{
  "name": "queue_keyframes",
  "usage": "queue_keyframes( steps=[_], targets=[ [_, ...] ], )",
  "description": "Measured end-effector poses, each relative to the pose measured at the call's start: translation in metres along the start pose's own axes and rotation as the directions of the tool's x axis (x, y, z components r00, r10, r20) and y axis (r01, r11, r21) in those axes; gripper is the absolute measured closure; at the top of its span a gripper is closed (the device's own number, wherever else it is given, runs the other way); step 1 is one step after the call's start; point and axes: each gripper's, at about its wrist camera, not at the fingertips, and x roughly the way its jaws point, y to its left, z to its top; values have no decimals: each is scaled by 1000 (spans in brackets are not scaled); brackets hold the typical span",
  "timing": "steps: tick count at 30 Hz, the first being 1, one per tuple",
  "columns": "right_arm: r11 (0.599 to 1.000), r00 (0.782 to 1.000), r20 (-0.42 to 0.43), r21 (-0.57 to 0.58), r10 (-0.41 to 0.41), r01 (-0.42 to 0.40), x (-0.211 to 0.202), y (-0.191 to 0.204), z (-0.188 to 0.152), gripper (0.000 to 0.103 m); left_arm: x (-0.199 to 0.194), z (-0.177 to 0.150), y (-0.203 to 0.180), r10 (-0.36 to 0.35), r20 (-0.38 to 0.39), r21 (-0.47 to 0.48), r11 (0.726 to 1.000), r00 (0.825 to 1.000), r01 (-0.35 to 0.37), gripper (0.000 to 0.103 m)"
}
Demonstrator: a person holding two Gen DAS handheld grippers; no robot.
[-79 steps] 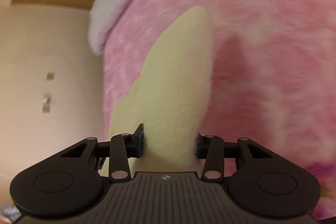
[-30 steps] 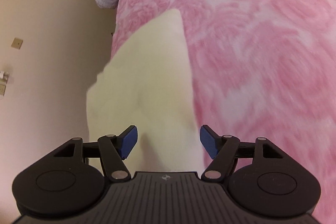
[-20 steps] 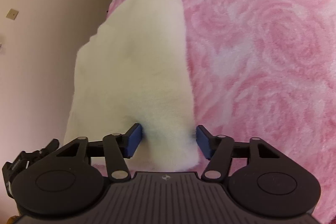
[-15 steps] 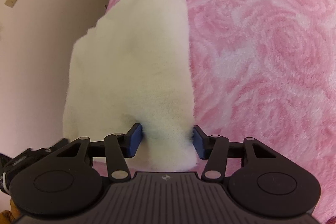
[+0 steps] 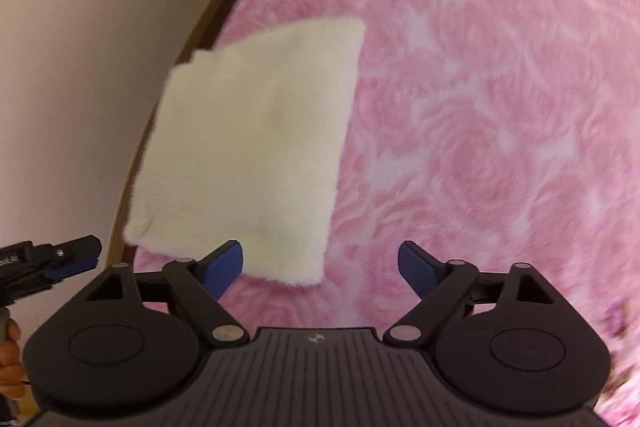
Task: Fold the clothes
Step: 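Open both grippers and lift them away from the folded sweater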
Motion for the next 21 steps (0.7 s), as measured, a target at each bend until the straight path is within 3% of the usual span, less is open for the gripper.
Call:
queue_keyframes(
  steps=[4, 10, 17, 21],
  targets=[
    [995, 1000, 4, -95, 26, -25, -30, -2, 5, 14, -42, -26, -53, 39, 88, -1, 999, 995, -39, 41],
    [970, 997, 2, -229, 80, -78, -78, -22, 12, 14, -85, -79, -130, 185, 184, -91, 981, 965, -170, 22],
    [922, 992, 11, -370, 128, -115, -143, -60, 15, 14, -103, -141, -219, 350, 225, -174, 933, 910, -316, 14],
    [900, 990, 17, -417, 142, -123, -170, -85, 15, 14, -102, -167, -267, 445, 235, -198, 892, 864, -405, 11]
  ],
)
